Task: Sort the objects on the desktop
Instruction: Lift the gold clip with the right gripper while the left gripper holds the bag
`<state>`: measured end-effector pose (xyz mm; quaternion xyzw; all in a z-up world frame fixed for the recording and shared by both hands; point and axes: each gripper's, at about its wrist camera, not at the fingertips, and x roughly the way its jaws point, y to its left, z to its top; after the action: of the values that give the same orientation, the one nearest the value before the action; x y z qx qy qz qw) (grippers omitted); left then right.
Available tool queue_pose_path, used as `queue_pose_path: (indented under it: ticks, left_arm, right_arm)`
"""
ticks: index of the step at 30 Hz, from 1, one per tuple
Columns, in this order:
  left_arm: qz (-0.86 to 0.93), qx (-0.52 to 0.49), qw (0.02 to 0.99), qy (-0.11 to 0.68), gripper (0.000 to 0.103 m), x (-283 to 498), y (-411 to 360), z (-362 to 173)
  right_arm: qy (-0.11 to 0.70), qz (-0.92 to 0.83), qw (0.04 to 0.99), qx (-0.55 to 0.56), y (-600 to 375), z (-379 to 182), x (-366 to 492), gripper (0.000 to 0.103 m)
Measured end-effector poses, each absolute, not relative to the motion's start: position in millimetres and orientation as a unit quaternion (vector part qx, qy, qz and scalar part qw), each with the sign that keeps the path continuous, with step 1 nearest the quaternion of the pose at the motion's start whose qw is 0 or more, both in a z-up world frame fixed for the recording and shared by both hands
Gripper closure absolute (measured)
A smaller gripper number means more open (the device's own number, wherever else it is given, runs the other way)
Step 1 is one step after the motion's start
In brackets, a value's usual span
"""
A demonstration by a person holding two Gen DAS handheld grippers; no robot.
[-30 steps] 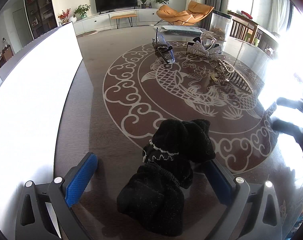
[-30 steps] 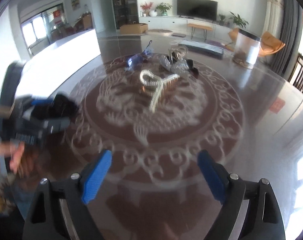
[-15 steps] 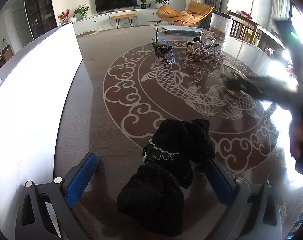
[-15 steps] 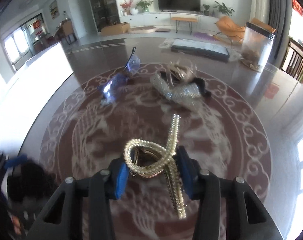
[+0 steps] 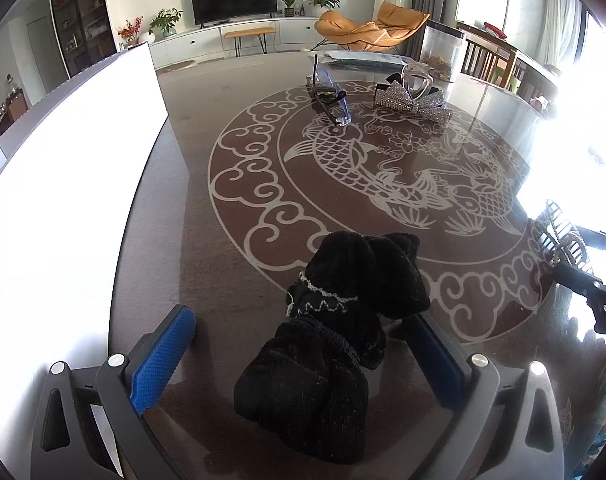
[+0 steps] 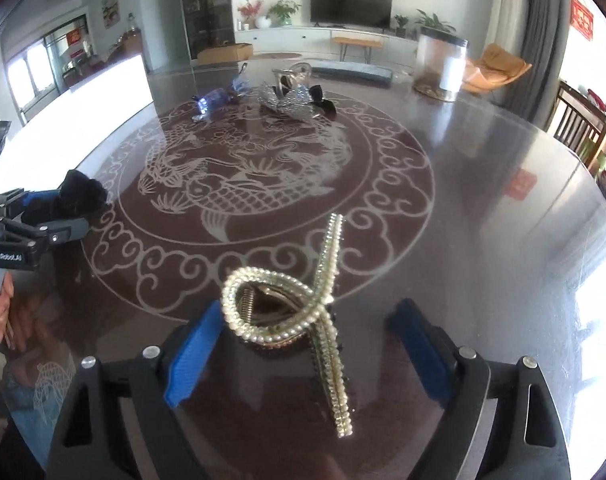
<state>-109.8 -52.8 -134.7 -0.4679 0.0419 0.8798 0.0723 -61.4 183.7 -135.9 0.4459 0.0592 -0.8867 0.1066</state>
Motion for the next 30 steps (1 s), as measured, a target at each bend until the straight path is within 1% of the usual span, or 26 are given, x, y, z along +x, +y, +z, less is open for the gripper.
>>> queue_pose_path:
  ticks: [3,9,16,18,20,22,23,24,25,26,30]
  left_arm:
    - [0.88,-0.468,0.072,0.042,0.0,-110,-53,-135]
    - [0.88,-0.468,0.072,0.041,0.0,-111,-53,-135]
    - [0.875,-0.477,0.073,0.043,0.0,-114,-52,-134]
    - [0.856,-0.507,0.081,0.051,0.0,-120,-51,-133]
    - [0.836,-0.538,0.087,0.061,0.0,-127,-48,-132]
    - [0.839,-0.531,0.099,0.069,0.019,-126,-44,-127]
    - [0.842,-0.525,0.104,0.073,0.048,-125,-42,-123]
    - [0.842,-0.523,0.107,0.077,0.067,-124,-40,-120]
    - [0.84,-0.527,0.103,0.081,0.067,-123,-38,-119]
    - [0.841,-0.525,0.105,0.078,0.067,-120,-38,-119]
    - [0.85,-0.51,0.119,0.059,0.067,-91,-36,-110]
  right_arm:
    - [0.054,-0.885,0.098,0.451,187,-136,-61,0.005]
    - [0.051,-0.884,0.089,0.456,188,-140,-65,0.0]
    - [0.05,-0.884,0.087,0.457,188,-140,-67,0.0]
    - [0.051,-0.878,0.088,0.467,187,-139,-70,0.0]
    - [0.064,-0.85,0.101,0.513,182,-137,-79,0.0]
    - [0.058,-0.835,0.133,0.531,175,-132,-84,0.001]
    - [0.065,-0.835,0.13,0.53,173,-130,-85,0.007]
    - [0.082,-0.839,0.116,0.525,170,-127,-84,0.034]
    - [0.068,-0.84,0.12,0.526,171,-123,-84,0.054]
    - [0.051,-0.838,0.114,0.532,174,-121,-83,0.056]
    - [0.011,-0.838,0.118,0.533,187,-112,-68,0.056]
